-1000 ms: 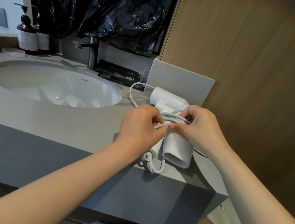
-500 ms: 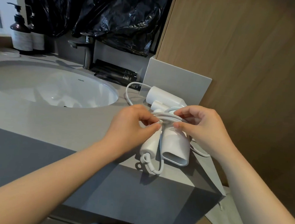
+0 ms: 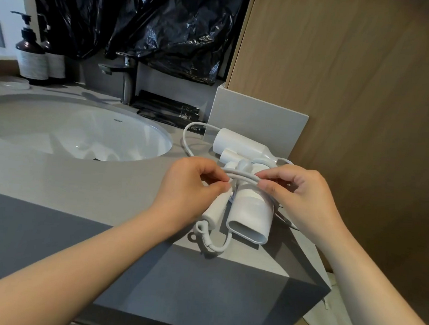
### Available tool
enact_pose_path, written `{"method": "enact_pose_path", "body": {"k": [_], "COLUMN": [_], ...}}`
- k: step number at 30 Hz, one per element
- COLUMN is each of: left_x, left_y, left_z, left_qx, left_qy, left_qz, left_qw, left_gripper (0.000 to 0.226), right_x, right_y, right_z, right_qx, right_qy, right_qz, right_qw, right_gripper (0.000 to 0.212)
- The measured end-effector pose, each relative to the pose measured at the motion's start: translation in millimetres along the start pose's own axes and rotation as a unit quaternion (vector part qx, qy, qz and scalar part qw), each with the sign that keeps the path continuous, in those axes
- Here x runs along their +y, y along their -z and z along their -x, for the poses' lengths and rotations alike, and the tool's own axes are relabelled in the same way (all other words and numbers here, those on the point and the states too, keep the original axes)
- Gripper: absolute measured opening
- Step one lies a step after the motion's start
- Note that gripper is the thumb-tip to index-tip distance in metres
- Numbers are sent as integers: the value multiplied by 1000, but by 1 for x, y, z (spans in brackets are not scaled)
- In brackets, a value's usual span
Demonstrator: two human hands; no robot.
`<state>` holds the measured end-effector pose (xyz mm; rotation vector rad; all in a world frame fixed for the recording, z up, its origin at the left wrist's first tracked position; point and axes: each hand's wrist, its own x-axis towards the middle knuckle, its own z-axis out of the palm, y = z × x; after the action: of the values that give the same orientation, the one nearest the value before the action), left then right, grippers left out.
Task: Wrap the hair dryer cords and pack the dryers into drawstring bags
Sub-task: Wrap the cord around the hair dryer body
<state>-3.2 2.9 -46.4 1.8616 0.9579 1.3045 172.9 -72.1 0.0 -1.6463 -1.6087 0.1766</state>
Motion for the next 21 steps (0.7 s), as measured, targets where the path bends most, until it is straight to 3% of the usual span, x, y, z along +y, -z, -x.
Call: {"method": "enact_pose_path", "body": {"k": [8,14,17,21], "left_x": [-4,-2,-3,-11], "left_y": [-2,-3,-3,-4], "left_z": [-4,-6,-9,-14], "left_qx": [-2,1,0,-15], "left_qy": [9,-11,-30,-39], "left_qz": [21,15,19,-42], "left_qw": [1000,1000,999,998], "left_gripper": [15,17,19,30], "right_x": [9,1,-5,-3], "right_y": [7,9,12,15], "right_z": [-17,-46,-53,-52], "right_qx": [-2,-157,-186,-150], "right_qy": [11,83,80,75], "right_qz": [22,147,181,163], "right_qw": [1000,973,962,972], "right_gripper": [14,38,35,23]}}
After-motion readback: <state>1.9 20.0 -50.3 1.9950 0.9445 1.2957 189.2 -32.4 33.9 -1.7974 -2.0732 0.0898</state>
